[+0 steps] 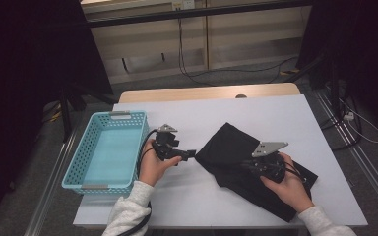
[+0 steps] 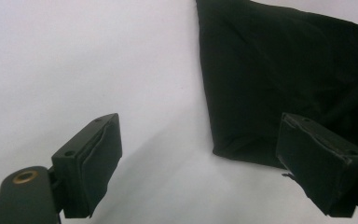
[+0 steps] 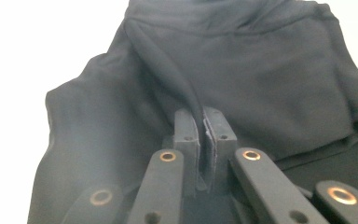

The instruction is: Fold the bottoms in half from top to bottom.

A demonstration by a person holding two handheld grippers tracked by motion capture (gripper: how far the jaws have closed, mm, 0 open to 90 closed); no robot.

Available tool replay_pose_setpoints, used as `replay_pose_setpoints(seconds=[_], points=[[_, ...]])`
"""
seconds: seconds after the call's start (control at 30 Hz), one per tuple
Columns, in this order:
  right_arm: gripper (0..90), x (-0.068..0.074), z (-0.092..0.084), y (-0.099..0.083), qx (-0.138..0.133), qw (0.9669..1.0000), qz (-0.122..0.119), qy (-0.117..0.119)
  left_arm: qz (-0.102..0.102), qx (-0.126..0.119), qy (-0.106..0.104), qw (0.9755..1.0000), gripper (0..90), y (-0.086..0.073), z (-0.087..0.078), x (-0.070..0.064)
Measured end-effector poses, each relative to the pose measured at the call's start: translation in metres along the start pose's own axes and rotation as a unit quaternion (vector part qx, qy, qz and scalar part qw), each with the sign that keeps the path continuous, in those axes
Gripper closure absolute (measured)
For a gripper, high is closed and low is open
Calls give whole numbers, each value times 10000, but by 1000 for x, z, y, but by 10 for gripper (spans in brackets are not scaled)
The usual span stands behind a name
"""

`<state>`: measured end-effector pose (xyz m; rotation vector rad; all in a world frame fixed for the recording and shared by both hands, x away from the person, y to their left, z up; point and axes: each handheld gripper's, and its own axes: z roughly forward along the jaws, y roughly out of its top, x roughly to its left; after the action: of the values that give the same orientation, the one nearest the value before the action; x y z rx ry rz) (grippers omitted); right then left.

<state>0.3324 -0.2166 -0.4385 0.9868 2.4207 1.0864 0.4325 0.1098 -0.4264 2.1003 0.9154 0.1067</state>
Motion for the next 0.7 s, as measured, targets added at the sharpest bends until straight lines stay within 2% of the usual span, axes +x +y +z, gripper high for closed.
replay_pose_setpoints(seconds=[0.43, 0.7], points=[[871, -1, -19, 2, -226, 9997, 21, 50, 31, -71, -29, 10000, 122, 2, -5, 2], [871, -1, -22, 1, -262, 9996, 37, 87, 91, -48, -72, 9999, 105, 1, -5, 2]])
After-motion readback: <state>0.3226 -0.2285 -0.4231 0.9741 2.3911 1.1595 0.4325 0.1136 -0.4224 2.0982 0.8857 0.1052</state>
